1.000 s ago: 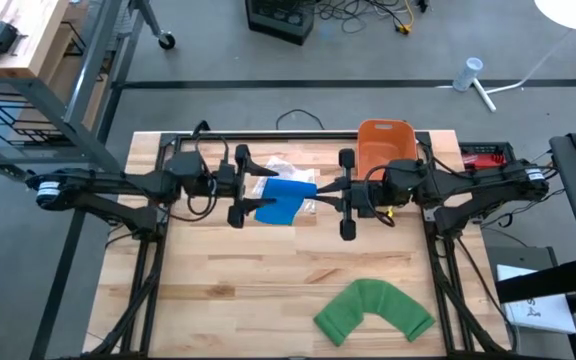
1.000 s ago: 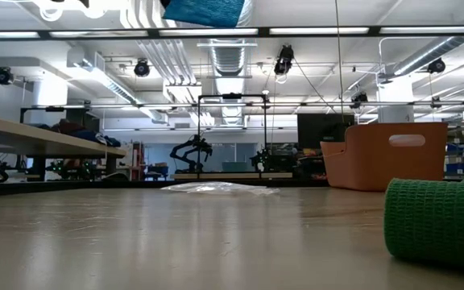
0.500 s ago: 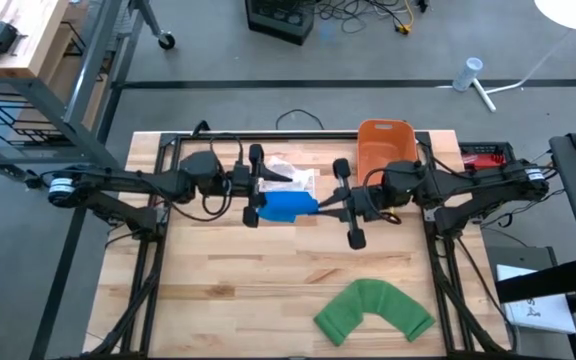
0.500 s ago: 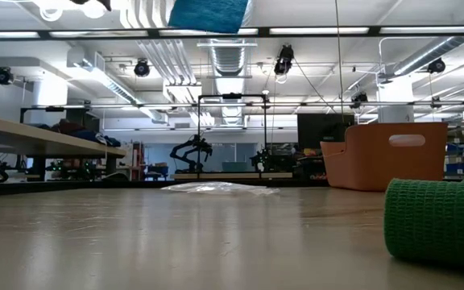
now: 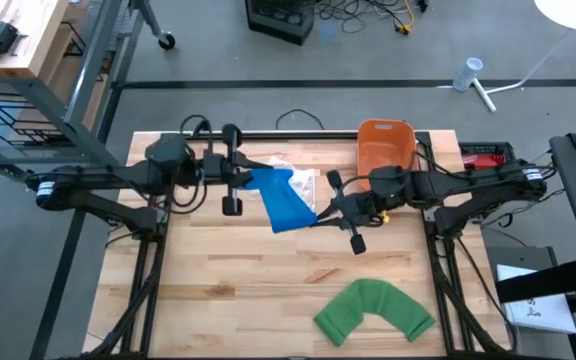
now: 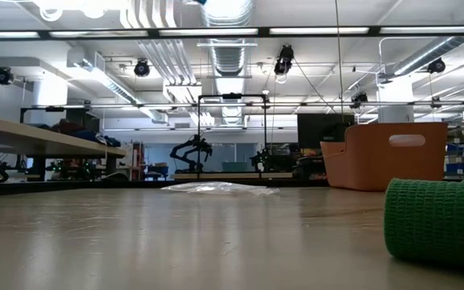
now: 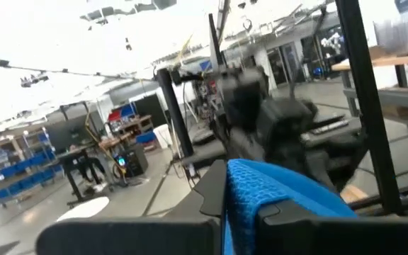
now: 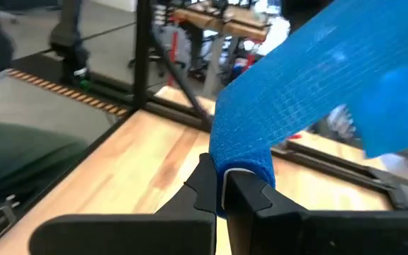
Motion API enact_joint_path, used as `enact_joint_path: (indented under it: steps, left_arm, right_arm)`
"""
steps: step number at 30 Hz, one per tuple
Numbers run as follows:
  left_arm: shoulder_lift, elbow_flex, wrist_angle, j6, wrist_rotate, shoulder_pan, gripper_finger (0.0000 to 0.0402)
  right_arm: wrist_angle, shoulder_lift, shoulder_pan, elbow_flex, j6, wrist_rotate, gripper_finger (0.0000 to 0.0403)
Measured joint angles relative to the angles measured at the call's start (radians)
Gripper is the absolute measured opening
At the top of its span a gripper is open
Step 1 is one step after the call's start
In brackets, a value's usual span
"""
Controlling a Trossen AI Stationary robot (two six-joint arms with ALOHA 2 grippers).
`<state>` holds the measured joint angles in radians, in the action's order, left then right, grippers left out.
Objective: Roll bandage
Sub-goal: Roll the blue bandage
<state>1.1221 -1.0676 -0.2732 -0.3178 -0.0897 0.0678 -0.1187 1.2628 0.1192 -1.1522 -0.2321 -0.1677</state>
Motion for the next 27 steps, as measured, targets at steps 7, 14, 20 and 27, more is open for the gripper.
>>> enact_joint_path:
  steps: [7,14,20,27]
  left_arm:
    - [0.043,-0.168,0.172,-0.042,0.0,0.0,0.0]
    - [0.065,-0.318,0.336,-0.091,0.026,0.001,0.0]
    - [0.029,-0.301,0.38,-0.122,0.154,0.017,0.0]
    - [-0.007,-0.206,0.36,-0.111,0.145,0.022,0.0]
  right_arm:
    - [0.001,0.055,0.0,0.0,-0.001,-0.023,0.0]
    - [0.005,0.065,0.0,-0.001,-0.003,-0.055,0.0]
    - [0.0,0.029,0.001,-0.001,-0.002,-0.117,0.0]
    - [-0.012,-0.017,0.003,0.0,-0.002,-0.125,0.0]
